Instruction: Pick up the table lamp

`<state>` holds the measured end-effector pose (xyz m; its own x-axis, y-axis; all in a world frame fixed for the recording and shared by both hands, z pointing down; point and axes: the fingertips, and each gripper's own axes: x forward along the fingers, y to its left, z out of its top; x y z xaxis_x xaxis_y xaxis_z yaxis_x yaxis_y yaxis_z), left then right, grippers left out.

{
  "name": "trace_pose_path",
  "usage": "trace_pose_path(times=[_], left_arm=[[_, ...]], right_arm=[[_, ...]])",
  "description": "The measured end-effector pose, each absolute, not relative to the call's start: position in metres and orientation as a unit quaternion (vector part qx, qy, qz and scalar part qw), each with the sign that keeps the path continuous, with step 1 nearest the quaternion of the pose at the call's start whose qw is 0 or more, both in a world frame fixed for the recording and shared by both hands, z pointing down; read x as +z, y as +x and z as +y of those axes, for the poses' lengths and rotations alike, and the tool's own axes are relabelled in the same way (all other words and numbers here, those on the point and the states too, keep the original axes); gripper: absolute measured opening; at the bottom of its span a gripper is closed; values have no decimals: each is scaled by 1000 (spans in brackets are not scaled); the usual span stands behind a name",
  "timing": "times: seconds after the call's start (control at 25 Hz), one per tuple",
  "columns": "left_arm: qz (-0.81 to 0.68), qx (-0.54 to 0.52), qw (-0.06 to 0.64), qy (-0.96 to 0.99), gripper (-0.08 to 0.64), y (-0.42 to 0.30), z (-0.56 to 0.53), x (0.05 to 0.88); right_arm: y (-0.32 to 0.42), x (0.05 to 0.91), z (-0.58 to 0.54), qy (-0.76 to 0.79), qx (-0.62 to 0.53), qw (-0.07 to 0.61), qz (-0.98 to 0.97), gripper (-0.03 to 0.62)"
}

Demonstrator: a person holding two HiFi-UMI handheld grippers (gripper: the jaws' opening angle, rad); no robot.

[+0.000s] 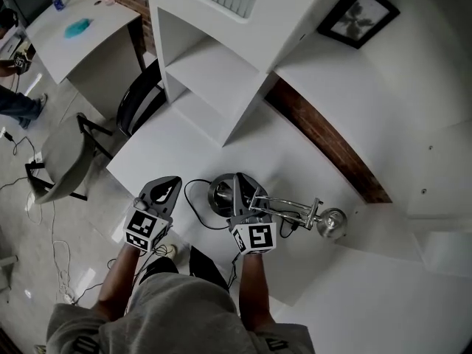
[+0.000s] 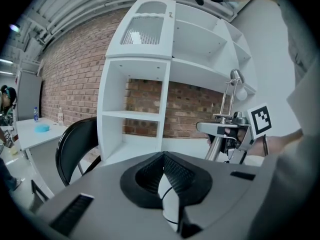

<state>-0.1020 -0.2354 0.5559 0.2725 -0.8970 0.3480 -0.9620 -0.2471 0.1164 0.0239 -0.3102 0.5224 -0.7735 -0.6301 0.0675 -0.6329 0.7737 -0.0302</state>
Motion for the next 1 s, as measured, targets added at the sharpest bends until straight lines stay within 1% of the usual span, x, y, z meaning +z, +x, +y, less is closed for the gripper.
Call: trace_pose_path(times=[0.52, 1.0], left_arm=[[-548, 85, 119, 824, 3, -73, -231, 515], [-479, 72, 92, 870, 3, -30, -211, 493]], right_arm=[[79, 478, -273, 413, 26, 34, -910, 21], [131, 469, -211, 488, 38, 36, -871, 21]])
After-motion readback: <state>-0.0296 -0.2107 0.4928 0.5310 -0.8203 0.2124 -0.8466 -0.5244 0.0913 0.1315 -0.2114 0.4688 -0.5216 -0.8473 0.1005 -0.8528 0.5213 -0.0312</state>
